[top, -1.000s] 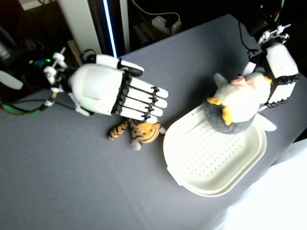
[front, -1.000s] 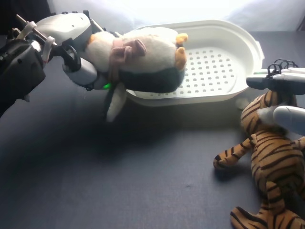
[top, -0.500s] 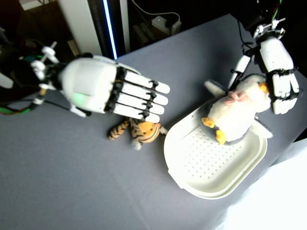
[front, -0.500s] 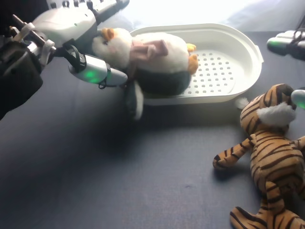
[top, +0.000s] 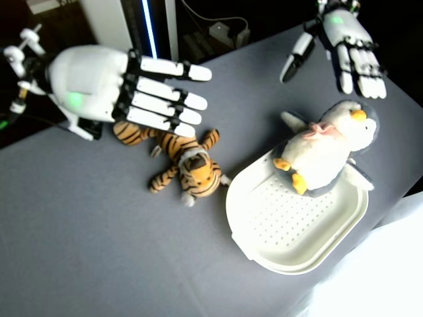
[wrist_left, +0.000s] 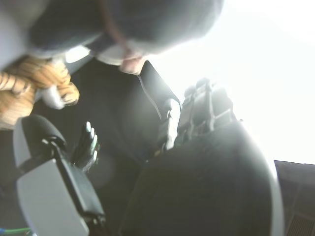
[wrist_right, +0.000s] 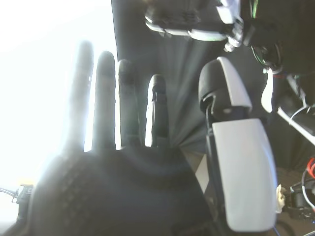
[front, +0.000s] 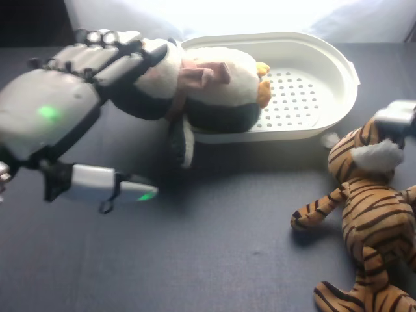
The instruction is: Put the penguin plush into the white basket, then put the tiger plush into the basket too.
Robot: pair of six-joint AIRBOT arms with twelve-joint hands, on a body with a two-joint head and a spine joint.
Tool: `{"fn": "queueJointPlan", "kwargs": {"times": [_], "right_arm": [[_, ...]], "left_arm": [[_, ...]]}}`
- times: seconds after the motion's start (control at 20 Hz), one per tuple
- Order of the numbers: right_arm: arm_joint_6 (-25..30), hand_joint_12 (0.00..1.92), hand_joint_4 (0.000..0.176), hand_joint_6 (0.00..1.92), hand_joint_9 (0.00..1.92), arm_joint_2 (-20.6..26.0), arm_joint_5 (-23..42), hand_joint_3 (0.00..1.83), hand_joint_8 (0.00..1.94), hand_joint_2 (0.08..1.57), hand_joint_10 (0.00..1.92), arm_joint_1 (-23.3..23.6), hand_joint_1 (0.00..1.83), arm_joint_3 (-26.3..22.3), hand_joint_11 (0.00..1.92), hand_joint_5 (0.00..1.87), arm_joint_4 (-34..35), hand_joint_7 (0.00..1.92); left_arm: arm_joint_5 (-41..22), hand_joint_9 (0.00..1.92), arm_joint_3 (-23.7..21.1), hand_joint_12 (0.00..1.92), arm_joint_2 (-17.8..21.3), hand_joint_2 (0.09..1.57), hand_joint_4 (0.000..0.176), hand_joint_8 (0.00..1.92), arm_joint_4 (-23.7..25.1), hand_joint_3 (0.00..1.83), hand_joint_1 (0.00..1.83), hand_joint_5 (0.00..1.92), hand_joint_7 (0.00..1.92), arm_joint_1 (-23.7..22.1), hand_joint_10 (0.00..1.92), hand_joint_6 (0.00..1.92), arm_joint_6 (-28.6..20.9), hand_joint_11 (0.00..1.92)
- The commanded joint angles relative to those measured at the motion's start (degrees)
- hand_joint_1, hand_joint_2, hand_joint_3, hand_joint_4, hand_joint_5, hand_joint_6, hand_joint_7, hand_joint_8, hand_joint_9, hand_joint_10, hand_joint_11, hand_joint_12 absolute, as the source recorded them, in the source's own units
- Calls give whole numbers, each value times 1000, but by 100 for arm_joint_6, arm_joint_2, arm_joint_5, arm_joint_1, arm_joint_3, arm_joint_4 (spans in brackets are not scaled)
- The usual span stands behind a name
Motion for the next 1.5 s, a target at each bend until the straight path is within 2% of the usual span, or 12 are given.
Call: {"fn": "queueJointPlan", "kwargs": {"times": [0.0, 0.35, 0.4, 0.45, 0.5, 0.6, 0.75, 0.85, 1.1, 1.2, 1.3, 1.45], "right_arm": [[21, 110, 171, 4, 449, -50, 163, 0, 5, 1094, 4, 76, 807, 16, 492, 243, 90, 298], [-193, 107, 146, 14, 403, -584, -1566, 8, 5, 1134, 3, 547, 810, 436, 458, 260, -6, 282], [-282, 131, 104, 15, 437, -619, -1733, 5, 7, 1157, 7, 627, 884, 460, 487, 379, -28, 335], [-340, 733, 0, 12, 781, -636, -1832, 5, 12, 1154, 207, 672, 1146, 468, 657, 657, -63, 585], [-398, 1102, 0, 699, 899, -647, -1910, 11, 971, 1118, 913, 703, 1328, 468, 857, 907, -86, 862], [-424, 1294, 0, 966, 966, -654, -1930, 4, 1270, 1173, 1120, 746, 1230, 485, 929, 871, -71, 849], [-200, 1248, 0, 1064, 860, -531, -1254, 0, 1149, 1169, 1373, 775, 1356, 460, 824, 924, -19, 737], [-184, 1626, 0, 996, 841, -335, -266, 0, 1053, 1156, 1273, 771, 1474, 287, 718, 951, 175, 737], [-666, 1290, 0, 1138, 842, -433, 1022, 3, 1109, 1177, 1372, 1277, 1349, 358, 765, 884, 798, 733], [-692, 1278, 0, 1213, 825, -848, 492, 0, 958, 1165, 1368, 1979, 1355, 863, 732, 841, 861, 886], [-507, 1226, 0, 1200, 908, -1332, -355, 0, 1161, 1184, 876, 2683, 1199, 1461, 765, 813, 825, 907], [-269, 1419, 0, 930, 753, -1940, -1811, 1, 1317, 1177, 1444, 3591, 1357, 2302, 662, 906, 519, 809]], "left_arm": [[-1055, 0, -57, 0, 33, 723, 176, 0, 119, 0, 830, 0, 0, -4, 0, 0, 0, 0], [-1298, 0, -131, 0, 47, 746, 176, 0, 94, 0, 836, 0, 0, 127, 0, 0, -64, 0], [-1328, 0, -143, 0, 47, 750, 176, 0, 94, 2, 825, 0, 0, 147, 0, 0, -79, 0], [-1357, 0, -150, 0, 47, 773, 176, 0, 94, 12, 816, 0, 0, 165, 0, 0, -94, 0], [-1376, 0, -152, 0, 47, 774, 176, 0, 94, 11, 789, 0, 0, 174, 0, 0, -114, 0], [-1408, 0, -153, 0, 47, 773, 176, 0, 96, 10, 784, 0, 0, 183, 0, 0, -149, 0], [-1580, 0, -182, 0, 66, 798, 176, 0, 52, 18, 786, 0, 0, 343, 0, 0, -223, 0], [-1744, 0, -239, 0, 109, 783, 176, 0, -20, 9, 804, 0, 0, 473, 0, 0, -230, 0], [-1890, 0, -307, 0, 110, 775, 176, 0, -9, 3, 820, 0, 0, 594, 0, 0, -335, 0], [-1866, 0, -319, 0, 108, 760, 176, 0, -1, 0, 840, 0, 0, 608, 0, 0, -338, 0], [-1758, 0, -289, 0, 67, 762, 176, 0, -4, 0, 909, 0, 0, 624, 0, 0, -338, 0], [-1704, 0, -286, 0, 52, 730, 176, 0, 6, 0, 920, 0, 0, 646, 0, 0, -349, 0]]}}
